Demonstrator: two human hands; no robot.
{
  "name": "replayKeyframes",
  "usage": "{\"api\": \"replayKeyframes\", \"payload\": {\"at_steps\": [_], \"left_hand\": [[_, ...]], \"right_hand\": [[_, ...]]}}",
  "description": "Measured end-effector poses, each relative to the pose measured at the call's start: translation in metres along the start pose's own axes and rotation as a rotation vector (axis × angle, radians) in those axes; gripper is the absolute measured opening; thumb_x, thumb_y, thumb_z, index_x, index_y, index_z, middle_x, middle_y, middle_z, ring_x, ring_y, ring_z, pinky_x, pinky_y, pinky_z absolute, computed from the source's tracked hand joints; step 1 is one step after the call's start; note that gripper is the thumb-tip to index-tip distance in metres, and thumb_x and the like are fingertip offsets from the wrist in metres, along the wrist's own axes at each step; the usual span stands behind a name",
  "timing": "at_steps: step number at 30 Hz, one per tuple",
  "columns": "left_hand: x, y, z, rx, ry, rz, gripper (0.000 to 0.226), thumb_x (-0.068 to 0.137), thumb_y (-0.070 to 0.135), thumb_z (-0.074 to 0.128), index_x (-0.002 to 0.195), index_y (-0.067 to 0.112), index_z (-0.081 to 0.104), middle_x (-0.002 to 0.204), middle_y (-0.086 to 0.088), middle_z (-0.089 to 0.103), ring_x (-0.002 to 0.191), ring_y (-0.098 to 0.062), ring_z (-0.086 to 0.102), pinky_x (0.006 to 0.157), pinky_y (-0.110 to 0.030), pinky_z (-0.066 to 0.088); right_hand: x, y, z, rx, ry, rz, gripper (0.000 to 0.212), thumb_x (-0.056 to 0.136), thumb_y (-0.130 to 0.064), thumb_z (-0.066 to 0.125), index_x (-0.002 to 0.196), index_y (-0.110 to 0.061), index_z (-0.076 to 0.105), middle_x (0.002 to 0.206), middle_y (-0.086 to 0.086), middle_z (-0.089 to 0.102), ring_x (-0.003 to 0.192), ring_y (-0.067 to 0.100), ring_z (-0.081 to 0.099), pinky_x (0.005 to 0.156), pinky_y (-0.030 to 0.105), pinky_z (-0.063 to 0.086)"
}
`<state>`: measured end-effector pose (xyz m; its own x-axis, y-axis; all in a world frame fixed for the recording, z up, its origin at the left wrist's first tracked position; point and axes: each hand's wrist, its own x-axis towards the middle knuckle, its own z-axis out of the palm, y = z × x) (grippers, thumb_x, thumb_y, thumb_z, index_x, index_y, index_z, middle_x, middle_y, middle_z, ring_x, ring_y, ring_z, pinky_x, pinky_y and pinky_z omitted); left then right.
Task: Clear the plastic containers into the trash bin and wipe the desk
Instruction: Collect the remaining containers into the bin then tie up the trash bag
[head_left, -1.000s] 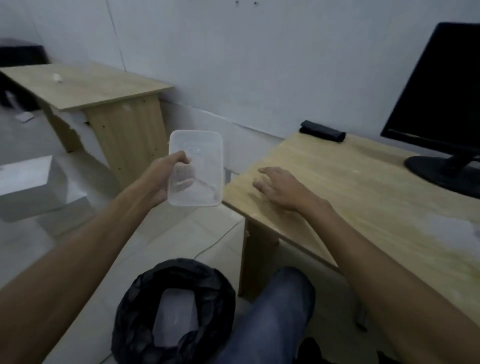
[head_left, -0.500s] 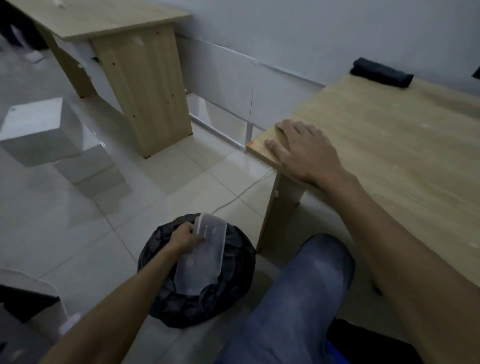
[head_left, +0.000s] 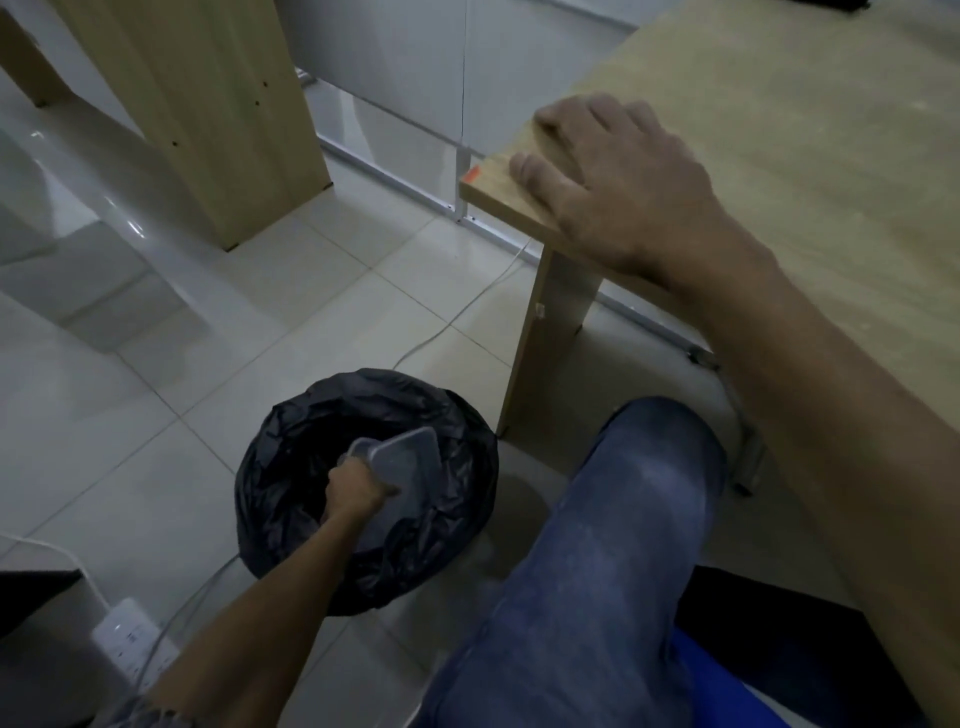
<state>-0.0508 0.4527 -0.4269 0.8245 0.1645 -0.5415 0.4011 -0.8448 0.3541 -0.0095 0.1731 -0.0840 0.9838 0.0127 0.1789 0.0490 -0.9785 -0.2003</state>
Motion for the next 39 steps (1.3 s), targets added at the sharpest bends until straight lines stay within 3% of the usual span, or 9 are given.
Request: {"api": "replayKeyframes", "payload": {"at_steps": [4,7,9,12,14,17,25,36,39], "left_hand": [[-0.001,0.007,-0.011,-0.024,0.277,0.186,0.048,0.088,0.03,0.082,0.126,0.015,0.057,0.116,-0.012,0.057,0.088,-0.033,0.062,0.067,-0.04,0.051],[-0.007,0.009,-0.013,0.229,0.358,0.453,0.034,0.093,0.02,0.074,0.126,0.02,0.065,0.111,-0.007,0.053,0.093,-0.029,0.057,0.056,-0.037,0.047],[-0.005,0.005,-0.005,0.378,0.283,0.514,0.039,0.096,0.018,0.067,0.135,0.021,0.065,0.11,-0.005,0.055,0.101,-0.028,0.056,0.059,-0.039,0.052],[0.005,0.004,-0.004,0.458,0.147,0.476,0.05,0.102,0.023,0.056,0.151,0.017,0.049,0.122,-0.008,0.057,0.111,-0.032,0.057,0.083,-0.041,0.053],[0.009,0.01,-0.012,0.465,0.068,0.454,0.049,0.102,0.027,0.055,0.149,0.014,0.05,0.128,-0.01,0.058,0.115,-0.033,0.059,0.094,-0.041,0.05],[0.011,0.027,-0.033,0.355,0.024,0.433,0.048,0.098,0.03,0.064,0.142,0.013,0.059,0.136,-0.008,0.061,0.12,-0.03,0.061,0.094,-0.043,0.055],[-0.016,0.113,-0.118,0.103,0.159,0.584,0.043,0.088,0.026,0.075,0.13,0.018,0.071,0.122,-0.007,0.074,0.11,-0.028,0.07,0.096,-0.042,0.056],[-0.094,0.228,-0.232,-0.043,0.391,0.869,0.02,0.093,0.018,0.071,0.112,0.014,0.077,0.098,-0.001,0.075,0.09,-0.018,0.07,0.081,-0.031,0.053],[-0.117,0.252,-0.254,0.135,0.401,0.949,0.031,0.085,-0.001,0.067,0.11,0.016,0.075,0.098,-0.004,0.075,0.087,-0.02,0.07,0.08,-0.035,0.057]], "right_hand": [[0.0,0.001,-0.002,0.002,0.0,-0.002,0.056,0.106,-0.059,0.033,0.153,-0.028,0.038,0.157,-0.002,0.04,0.143,0.023,0.035,0.115,0.047,0.031],[-0.001,0.001,-0.003,0.009,-0.001,-0.003,0.057,0.106,-0.058,0.033,0.153,-0.027,0.038,0.157,-0.002,0.04,0.144,0.022,0.034,0.116,0.047,0.03],[-0.002,0.001,-0.003,0.004,-0.001,-0.003,0.057,0.106,-0.058,0.033,0.154,-0.027,0.038,0.158,-0.002,0.04,0.145,0.022,0.034,0.115,0.046,0.03],[-0.002,0.001,-0.004,0.004,-0.002,-0.008,0.057,0.107,-0.058,0.034,0.154,-0.026,0.037,0.158,-0.002,0.04,0.145,0.022,0.034,0.115,0.046,0.03],[-0.002,0.0,-0.006,0.006,-0.01,-0.01,0.057,0.107,-0.057,0.033,0.154,-0.026,0.037,0.159,-0.002,0.039,0.145,0.022,0.034,0.116,0.046,0.029],[-0.004,-0.001,-0.006,0.017,-0.025,-0.008,0.058,0.107,-0.057,0.032,0.156,-0.026,0.036,0.161,-0.001,0.038,0.147,0.022,0.033,0.12,0.048,0.026],[-0.011,-0.005,-0.011,0.025,-0.042,-0.004,0.062,0.107,-0.058,0.031,0.158,-0.023,0.035,0.163,0.002,0.038,0.149,0.025,0.035,0.125,0.05,0.022],[-0.038,0.022,-0.054,0.165,-0.063,0.031,0.06,0.107,-0.051,0.046,0.157,-0.019,0.039,0.163,0.004,0.039,0.147,0.026,0.038,0.119,0.046,0.032],[-0.049,0.038,-0.08,0.157,-0.009,0.032,0.06,0.106,-0.051,0.047,0.157,-0.019,0.039,0.162,0.004,0.04,0.148,0.024,0.038,0.118,0.044,0.034]]}}
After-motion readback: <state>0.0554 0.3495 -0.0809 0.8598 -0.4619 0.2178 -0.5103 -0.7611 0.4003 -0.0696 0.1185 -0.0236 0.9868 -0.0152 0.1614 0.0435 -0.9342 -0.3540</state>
